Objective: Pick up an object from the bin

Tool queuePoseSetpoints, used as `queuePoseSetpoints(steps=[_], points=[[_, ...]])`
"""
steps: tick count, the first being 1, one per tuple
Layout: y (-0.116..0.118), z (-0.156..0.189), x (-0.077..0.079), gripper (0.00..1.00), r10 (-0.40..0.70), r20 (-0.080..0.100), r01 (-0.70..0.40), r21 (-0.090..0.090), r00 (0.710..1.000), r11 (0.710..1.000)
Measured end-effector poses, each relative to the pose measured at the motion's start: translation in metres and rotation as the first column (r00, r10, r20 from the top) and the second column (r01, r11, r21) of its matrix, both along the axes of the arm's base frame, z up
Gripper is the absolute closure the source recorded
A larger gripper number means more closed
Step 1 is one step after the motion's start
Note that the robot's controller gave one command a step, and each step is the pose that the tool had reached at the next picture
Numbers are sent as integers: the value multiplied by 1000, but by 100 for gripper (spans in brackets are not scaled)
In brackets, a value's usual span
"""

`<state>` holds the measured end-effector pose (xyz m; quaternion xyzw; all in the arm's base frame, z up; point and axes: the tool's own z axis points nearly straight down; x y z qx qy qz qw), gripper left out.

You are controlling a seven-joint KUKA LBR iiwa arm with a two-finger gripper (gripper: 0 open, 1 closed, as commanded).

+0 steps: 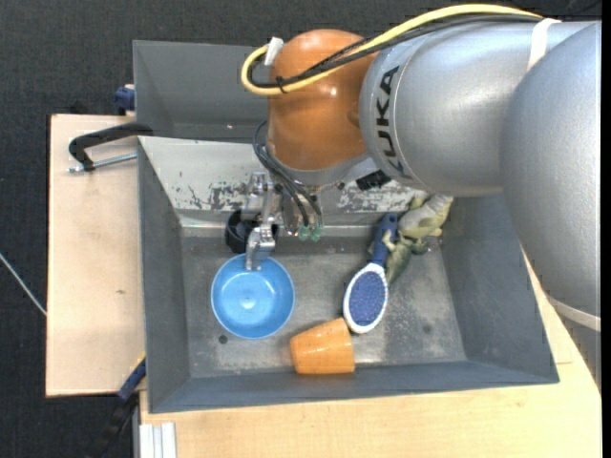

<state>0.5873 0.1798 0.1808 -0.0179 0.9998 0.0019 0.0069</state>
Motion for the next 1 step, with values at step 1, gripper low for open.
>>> queuePoseSetpoints(steps=[1], points=[[-1,61,-5,100,-10,-2,10,1,1000,1000]])
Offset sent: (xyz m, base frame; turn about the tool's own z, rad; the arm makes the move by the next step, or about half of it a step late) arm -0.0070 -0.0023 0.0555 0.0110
